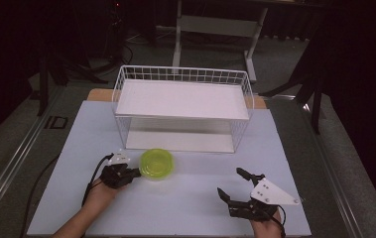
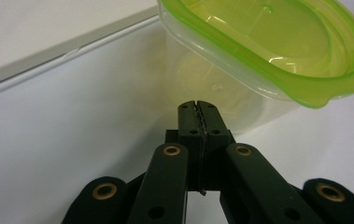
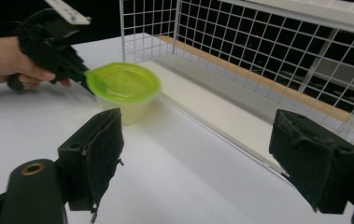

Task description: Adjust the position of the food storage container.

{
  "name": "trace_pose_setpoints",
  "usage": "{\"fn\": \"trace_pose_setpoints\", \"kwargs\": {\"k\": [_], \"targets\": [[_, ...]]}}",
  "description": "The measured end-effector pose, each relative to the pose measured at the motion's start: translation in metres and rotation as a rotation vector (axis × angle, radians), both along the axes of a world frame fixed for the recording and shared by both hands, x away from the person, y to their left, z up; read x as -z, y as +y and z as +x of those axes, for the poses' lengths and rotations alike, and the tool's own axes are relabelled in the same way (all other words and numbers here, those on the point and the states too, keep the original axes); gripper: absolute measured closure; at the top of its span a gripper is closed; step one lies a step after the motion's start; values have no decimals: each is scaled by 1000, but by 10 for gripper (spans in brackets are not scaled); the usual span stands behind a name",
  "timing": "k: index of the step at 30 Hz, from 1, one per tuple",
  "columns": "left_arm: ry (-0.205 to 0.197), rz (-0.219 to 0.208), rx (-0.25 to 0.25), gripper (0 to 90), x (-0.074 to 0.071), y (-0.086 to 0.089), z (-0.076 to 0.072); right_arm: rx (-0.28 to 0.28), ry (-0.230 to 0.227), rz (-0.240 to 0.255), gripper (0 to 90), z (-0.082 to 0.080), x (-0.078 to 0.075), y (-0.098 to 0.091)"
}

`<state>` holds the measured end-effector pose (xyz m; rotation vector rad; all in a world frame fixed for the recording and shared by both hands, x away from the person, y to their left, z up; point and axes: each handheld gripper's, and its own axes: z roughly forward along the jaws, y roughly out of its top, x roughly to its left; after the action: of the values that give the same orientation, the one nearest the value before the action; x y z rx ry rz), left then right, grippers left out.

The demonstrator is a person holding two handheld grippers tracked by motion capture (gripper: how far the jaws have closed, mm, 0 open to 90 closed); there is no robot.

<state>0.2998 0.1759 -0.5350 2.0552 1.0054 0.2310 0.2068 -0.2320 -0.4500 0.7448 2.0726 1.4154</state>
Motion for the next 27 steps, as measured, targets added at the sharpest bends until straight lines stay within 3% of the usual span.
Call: {"fn": "trace_pose_setpoints", "kwargs": {"k": [5,7,14,19,22,27], "targets": [[3,-5,16,900,1,-13,10,0,2,-2,175,0,1,0],[7,11,9,900,2,-15,11,-4,5,-3,175,0,2,-1],[-20,-22,-27,900,-13,2,4,-10,6,2,175,2,2,-1],[-11,-24,-37,900,-13,5,5,-6,7,3,175,3,2,-1],[11,-16,-25,900,-8,-4,9,-3,6,0,175,3,2,-1],[11,-13,-4,900,-6,-17,13,-3,9,1,175,3,2,-3]]}}
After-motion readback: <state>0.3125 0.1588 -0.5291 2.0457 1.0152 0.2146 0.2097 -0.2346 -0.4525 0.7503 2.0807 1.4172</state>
